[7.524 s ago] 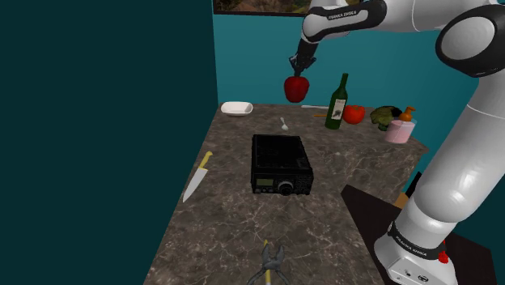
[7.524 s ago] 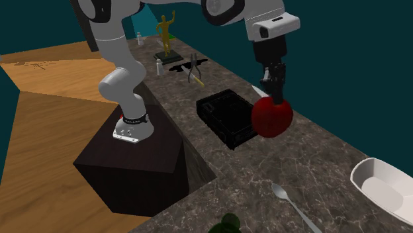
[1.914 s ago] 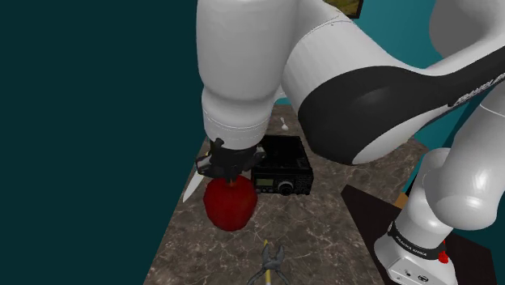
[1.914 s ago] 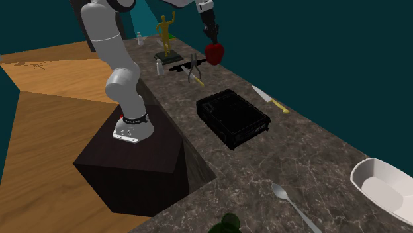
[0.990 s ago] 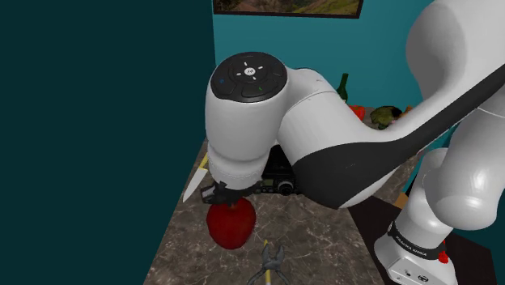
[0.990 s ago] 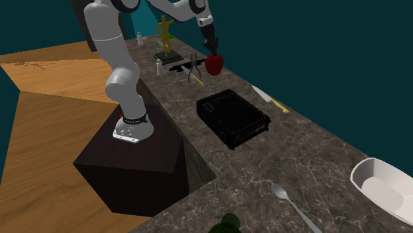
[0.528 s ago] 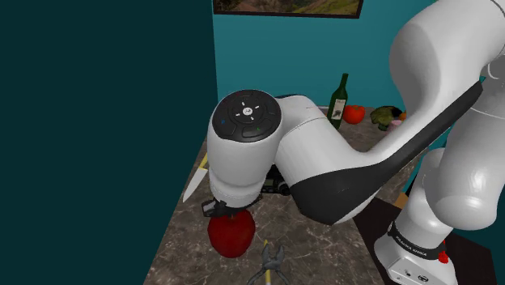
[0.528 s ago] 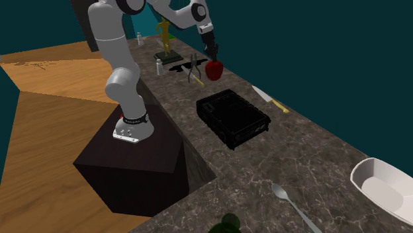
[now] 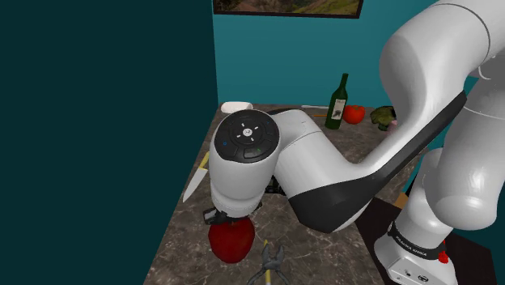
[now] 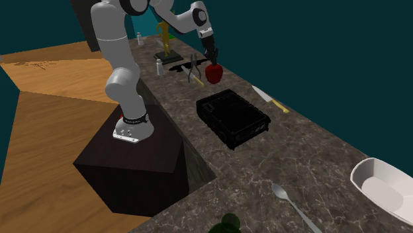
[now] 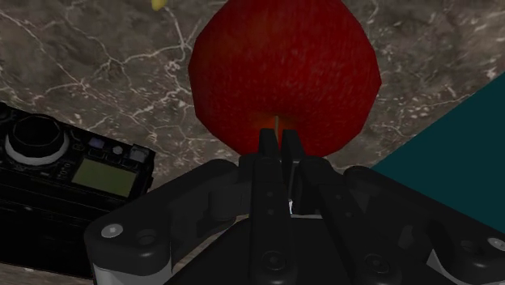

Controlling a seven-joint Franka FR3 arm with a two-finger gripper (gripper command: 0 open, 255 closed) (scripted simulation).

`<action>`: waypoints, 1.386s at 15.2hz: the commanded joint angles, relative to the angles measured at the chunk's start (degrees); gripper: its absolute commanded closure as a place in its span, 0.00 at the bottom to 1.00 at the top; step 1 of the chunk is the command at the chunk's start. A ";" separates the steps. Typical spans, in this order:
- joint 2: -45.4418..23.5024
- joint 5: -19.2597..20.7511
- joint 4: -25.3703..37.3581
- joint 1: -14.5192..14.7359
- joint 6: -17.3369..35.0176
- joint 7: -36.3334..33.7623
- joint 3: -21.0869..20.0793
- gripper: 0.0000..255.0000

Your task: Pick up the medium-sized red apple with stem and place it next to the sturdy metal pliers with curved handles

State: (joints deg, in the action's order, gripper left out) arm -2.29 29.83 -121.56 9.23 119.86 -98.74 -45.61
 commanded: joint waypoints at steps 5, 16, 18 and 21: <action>0.00 0.02 -0.01 0.00 0.02 -0.02 0.00 0.00; 3.66 -4.53 3.62 0.88 -5.60 2.82 -1.05 0.00; 3.65 -4.53 3.62 0.88 -5.60 2.82 -1.05 0.00; 3.65 -4.53 3.62 0.88 -5.60 2.82 -1.05 0.00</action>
